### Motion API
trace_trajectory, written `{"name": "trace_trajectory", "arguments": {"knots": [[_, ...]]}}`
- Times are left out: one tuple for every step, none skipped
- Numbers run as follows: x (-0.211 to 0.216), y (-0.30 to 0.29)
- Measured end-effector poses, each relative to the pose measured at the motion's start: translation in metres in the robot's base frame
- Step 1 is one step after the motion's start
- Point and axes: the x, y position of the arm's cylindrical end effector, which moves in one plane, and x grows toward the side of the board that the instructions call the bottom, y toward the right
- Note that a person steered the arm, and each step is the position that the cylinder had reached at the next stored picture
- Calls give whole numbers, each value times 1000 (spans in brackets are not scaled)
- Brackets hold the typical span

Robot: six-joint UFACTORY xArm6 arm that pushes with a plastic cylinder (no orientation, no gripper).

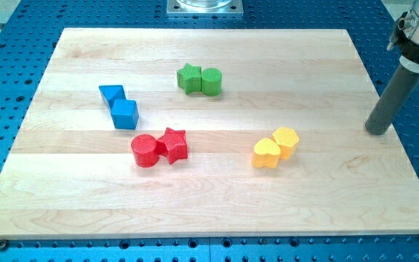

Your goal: Move the triangle to the right

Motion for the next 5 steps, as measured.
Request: {"name": "trace_trajectory", "arguments": {"knots": [[-2, 0], [-2, 0], [-2, 0], [-2, 0], [-30, -3]]}}
